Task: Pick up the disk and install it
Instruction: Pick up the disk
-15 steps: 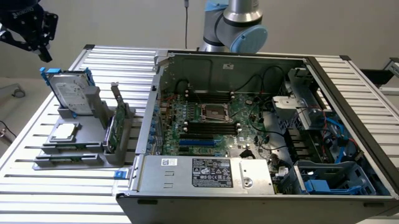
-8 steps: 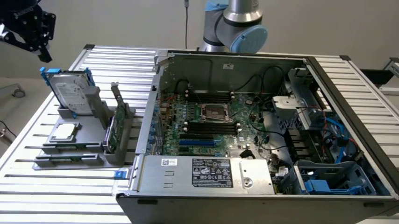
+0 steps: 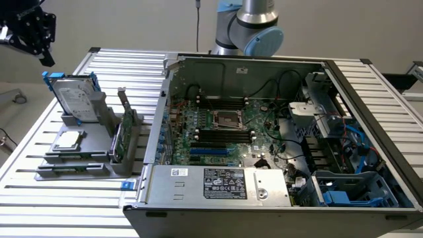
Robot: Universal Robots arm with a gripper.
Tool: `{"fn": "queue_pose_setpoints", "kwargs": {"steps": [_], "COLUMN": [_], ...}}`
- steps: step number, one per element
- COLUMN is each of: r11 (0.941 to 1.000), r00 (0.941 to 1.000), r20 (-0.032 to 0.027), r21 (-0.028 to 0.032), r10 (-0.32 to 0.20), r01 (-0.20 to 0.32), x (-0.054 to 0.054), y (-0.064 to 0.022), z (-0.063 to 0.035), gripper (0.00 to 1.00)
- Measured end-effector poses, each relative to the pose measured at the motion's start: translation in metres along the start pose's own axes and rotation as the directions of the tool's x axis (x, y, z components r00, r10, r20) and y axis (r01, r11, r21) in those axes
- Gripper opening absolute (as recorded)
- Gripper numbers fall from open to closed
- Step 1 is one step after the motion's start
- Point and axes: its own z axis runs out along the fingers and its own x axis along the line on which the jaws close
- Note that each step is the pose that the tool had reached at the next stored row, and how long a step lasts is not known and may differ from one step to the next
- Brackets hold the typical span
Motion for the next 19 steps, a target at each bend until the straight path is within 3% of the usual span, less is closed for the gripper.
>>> {"fn": "queue_pose_setpoints", "kwargs": {"steps": [4,8,12,19], "r11": [0.9974,0.9895,0.9769,0.9515], "r00": [0.9974,0.9894,0.9769,0.9515], "r20": [-0.0032,-0.0065,-0.008,-0.0056], "r21": [-0.0008,-0.0019,-0.003,-0.003], "r10": [-0.072,-0.145,-0.213,-0.308], "r01": [0.072,0.145,0.213,0.308], "x": [0.0,0.0,0.0,-0.0001], "y": [0.0,0.0,0.0,0.0], "z": [0.0,0.0,0.0,0.0], "gripper": [0.11,0.11,0.11,0.11]}}
